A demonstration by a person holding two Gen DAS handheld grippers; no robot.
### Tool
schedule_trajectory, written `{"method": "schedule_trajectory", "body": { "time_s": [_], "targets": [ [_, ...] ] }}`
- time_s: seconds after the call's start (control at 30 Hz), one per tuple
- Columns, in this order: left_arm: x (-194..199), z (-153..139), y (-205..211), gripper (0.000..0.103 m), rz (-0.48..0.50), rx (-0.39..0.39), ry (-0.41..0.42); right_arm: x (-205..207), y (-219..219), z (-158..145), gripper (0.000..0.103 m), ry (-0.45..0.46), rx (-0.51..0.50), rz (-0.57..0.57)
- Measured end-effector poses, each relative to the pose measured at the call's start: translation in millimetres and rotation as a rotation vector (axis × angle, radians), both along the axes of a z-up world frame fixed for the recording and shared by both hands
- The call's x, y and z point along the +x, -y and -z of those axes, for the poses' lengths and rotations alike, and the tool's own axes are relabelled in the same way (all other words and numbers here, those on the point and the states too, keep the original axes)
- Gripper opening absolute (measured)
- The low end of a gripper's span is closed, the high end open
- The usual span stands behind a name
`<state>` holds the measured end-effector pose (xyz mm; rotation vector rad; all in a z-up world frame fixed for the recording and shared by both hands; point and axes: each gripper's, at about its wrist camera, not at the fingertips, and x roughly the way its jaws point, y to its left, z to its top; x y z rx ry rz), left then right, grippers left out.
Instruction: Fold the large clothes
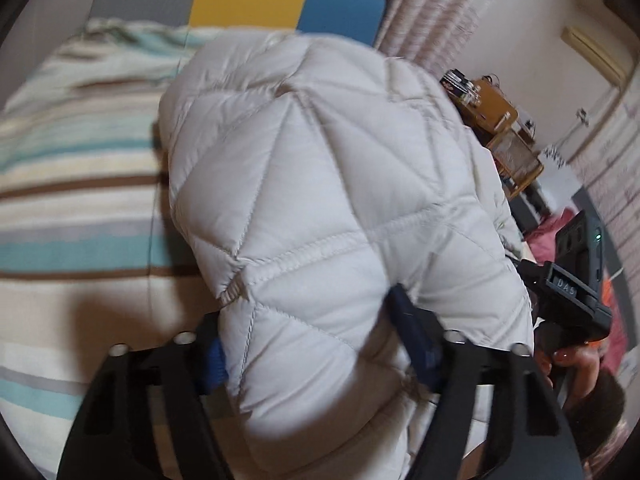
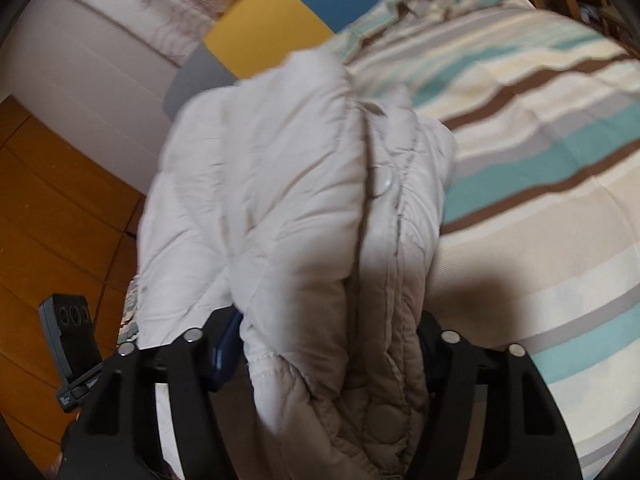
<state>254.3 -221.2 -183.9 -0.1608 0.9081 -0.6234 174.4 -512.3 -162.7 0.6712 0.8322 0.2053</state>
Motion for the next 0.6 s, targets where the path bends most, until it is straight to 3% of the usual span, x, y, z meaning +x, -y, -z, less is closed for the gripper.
{"method": "schedule_trajectory", "body": {
  "time_s": [0.13, 0.37, 0.6],
  "targets": [
    [-11, -26, -6, 0.049, 0.018, 0.043, 0.124, -12, -15, -12, 0.059, 0.078, 0.017, 0.003],
    [-30, -52, -64, 0.045, -0.083, 0.113, 0.333, -1, -87, -28, 0.058, 0.190, -0.012, -0.087],
    [-28, -39, -171, 0.045, -0.284, 0.146, 0.342, 50, -216, -30, 0.058, 0.237, -0.001, -0.251]
  ]
}}
